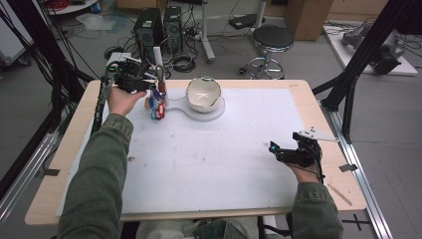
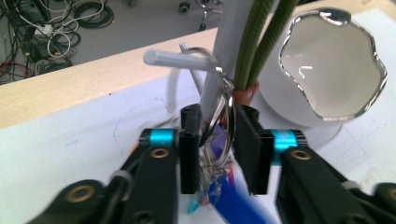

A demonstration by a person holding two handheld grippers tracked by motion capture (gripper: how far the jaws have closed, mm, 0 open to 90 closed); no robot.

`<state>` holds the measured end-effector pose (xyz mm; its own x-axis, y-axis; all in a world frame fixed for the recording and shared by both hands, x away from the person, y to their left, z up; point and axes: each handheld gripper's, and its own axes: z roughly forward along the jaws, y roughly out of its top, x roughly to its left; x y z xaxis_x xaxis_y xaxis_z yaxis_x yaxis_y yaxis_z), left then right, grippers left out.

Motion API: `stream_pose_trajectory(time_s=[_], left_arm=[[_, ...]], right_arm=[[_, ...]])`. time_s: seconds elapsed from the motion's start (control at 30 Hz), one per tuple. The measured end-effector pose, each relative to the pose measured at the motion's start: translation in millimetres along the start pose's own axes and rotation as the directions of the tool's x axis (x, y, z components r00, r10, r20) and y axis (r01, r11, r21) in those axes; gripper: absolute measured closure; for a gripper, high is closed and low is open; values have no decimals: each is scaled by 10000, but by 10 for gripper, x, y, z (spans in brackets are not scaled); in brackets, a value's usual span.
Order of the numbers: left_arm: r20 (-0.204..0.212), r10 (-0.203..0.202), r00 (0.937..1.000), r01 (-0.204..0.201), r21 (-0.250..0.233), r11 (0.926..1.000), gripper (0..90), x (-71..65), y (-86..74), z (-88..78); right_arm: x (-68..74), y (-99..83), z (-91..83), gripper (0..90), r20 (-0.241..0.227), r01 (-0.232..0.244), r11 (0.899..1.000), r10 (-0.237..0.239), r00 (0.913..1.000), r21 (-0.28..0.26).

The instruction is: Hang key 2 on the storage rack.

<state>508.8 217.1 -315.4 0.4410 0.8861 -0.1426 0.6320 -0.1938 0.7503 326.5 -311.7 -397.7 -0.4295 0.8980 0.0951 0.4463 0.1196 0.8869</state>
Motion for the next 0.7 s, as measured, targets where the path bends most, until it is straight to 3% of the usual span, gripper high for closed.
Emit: stream_pose_trajectory(time_s=[0.07, 0.17, 0.27, 0.37, 0.47, 0.6, 0.7], left_arm=[[181, -100, 9998, 102, -109, 9999, 583, -2, 6, -20], [344, -266, 9991, 258, 246, 9994, 447, 15, 1, -20], [-375, -132, 9992, 138, 163, 9998, 298, 2, -45, -20], [-412, -557, 9976, 558, 12, 9984, 172, 50, -115, -25], [-936, -492, 9944, 511, 176, 9985, 35, 67, -164, -19], [-1184, -838, 9894, 781, -513, 9956, 16, 105, -231, -97], [-1222, -823, 9891, 754, -598, 9954, 17, 133, -287, -139]], right_arm=[[2, 0, 2, 7, 11, -6, 10000, 6, 10000, 5], [3, 0, 2, 7, 10, 11, 10000, -11, 10000, 3], [3, 0, 2, 7, 15, 2, 10000, -2, 10000, 1], [4, 1, 2, 7, 13, 2, 10000, -2, 10000, 10], [7, 0, 2, 7, 22, 8, 10000, -8, 10000, 15], [9, 0, 1, 7, 28, -21, 10000, 21, 10000, 14], [11, 0, 1, 7, 42, -17, 10000, 17, 10000, 24]])
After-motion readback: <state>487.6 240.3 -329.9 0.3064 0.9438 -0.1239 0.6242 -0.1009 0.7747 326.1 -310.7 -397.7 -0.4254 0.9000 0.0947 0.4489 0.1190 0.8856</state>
